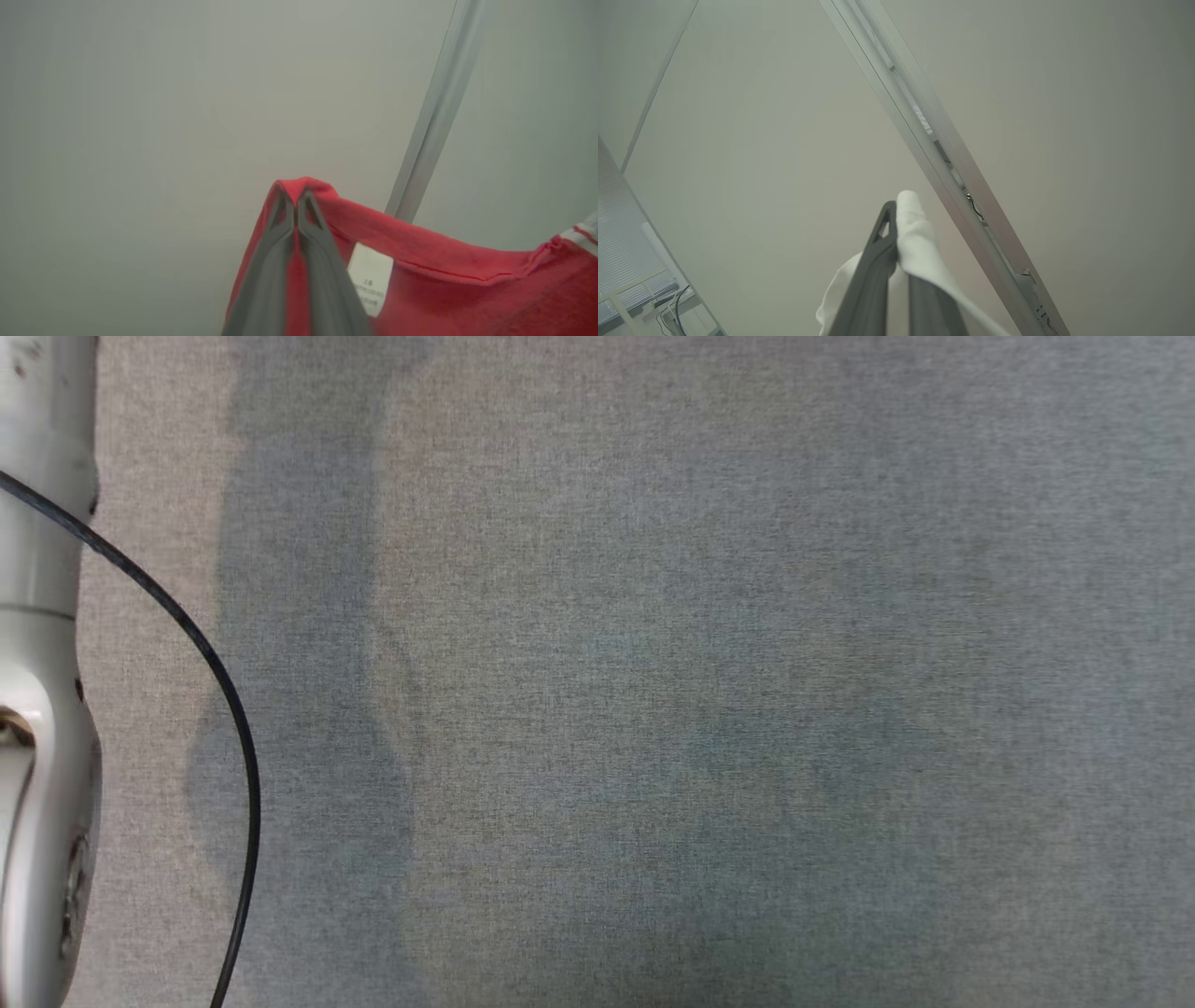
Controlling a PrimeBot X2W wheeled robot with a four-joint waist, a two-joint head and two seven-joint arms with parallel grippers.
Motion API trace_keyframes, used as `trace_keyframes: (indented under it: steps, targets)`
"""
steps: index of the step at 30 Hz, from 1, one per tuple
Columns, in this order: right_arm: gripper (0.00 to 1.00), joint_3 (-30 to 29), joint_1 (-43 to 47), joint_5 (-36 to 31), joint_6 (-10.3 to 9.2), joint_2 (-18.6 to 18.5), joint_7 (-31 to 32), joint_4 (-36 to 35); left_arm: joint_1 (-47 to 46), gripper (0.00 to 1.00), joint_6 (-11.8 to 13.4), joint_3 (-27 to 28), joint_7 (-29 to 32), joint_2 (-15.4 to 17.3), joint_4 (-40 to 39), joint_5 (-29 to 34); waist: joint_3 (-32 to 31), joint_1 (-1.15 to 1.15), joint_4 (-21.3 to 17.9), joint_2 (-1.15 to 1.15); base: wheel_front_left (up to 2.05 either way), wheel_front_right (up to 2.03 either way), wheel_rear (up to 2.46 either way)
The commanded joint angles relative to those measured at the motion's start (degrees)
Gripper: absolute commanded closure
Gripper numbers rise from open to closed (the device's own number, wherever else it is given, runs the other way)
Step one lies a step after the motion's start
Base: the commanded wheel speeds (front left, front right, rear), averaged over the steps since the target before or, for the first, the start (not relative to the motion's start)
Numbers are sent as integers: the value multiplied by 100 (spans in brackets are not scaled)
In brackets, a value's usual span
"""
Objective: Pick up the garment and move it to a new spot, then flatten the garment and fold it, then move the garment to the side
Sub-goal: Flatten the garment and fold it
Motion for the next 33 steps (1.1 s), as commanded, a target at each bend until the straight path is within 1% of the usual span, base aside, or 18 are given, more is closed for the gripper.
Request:
trace_keyframes:
  steps: [1,6,11,20,25,33]
  targets:
    - [100,21,180,30,14,-62,-53,-109,123,100,-8,-61,-19,50,20,33,106,0,41,0,0,0,0]
    - [100,-99,742,232,14,-16,-51,-361,506,100,-8,-296,-20,134,10,-28,177,0,21,0,0,0,0]
    - [100,-115,1512,574,14,58,-52,-672,1010,100,-9,-551,-20,287,-137,-80,34,0,-44,0,0,0,0]
    - [100,145,2971,1345,14,-69,-15,-1274,2123,100,-9,-953,-20,509,-341,-200,-572,0,-185,0,0,0,0]
    - [100,296,3779,1731,14,-102,174,-1667,2837,100,-9,-1214,-20,650,-445,-310,-959,0,-246,0,0,0,0]
    - [100,525,5130,2260,14,-105,523,-2319,4038,100,-9,-1634,-20,890,-661,-169,-1631,0,-318,0,0,0,0]
